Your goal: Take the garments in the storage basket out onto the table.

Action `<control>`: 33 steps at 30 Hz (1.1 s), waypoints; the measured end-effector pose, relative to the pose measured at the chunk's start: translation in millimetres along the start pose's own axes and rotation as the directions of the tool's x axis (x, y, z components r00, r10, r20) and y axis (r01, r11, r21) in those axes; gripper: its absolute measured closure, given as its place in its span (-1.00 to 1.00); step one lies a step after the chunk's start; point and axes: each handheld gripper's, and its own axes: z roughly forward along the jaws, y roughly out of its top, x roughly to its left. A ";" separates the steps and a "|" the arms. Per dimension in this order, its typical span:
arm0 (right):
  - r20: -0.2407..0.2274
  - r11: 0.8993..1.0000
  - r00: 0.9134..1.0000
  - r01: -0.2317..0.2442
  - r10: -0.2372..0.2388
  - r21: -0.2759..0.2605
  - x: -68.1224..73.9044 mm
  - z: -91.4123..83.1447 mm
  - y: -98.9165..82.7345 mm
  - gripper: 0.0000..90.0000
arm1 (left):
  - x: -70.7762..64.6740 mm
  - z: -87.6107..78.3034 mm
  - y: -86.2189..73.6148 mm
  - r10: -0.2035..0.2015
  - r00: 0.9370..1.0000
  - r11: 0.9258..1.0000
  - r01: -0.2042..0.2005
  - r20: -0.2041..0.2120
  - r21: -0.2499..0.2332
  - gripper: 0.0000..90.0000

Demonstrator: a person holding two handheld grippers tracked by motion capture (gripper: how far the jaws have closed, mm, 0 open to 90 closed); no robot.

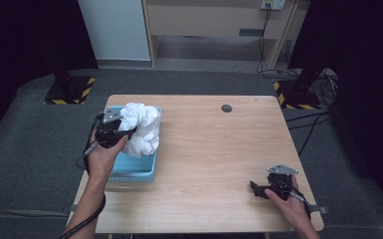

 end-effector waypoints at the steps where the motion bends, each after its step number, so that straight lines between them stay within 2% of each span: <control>1: 0.000 1.000 1.000 0.000 0.000 0.000 0.0 0.0 0.0 -0.99 | -4.2 0.4 0.8 -0.002 1.000 1.000 0.002 0.010 -0.008 0.52; 10: 0.000 1.000 1.000 0.000 0.000 0.000 0.0 0.0 0.0 -0.99 | -23.1 9.0 3.2 0.014 0.999 1.000 -0.014 0.034 -0.011 0.52; 17: 0.000 1.000 1.000 0.000 0.000 0.000 0.0 0.0 0.0 -0.99 | -40.8 18.0 9.2 0.043 0.998 0.999 -0.043 0.054 -0.008 0.52; 33: -0.002 1.000 1.000 0.002 -0.002 0.000 -0.2 -0.1 -0.1 -0.99 | -65.5 31.6 16.9 0.082 0.993 0.997 -0.081 0.081 -0.008 0.52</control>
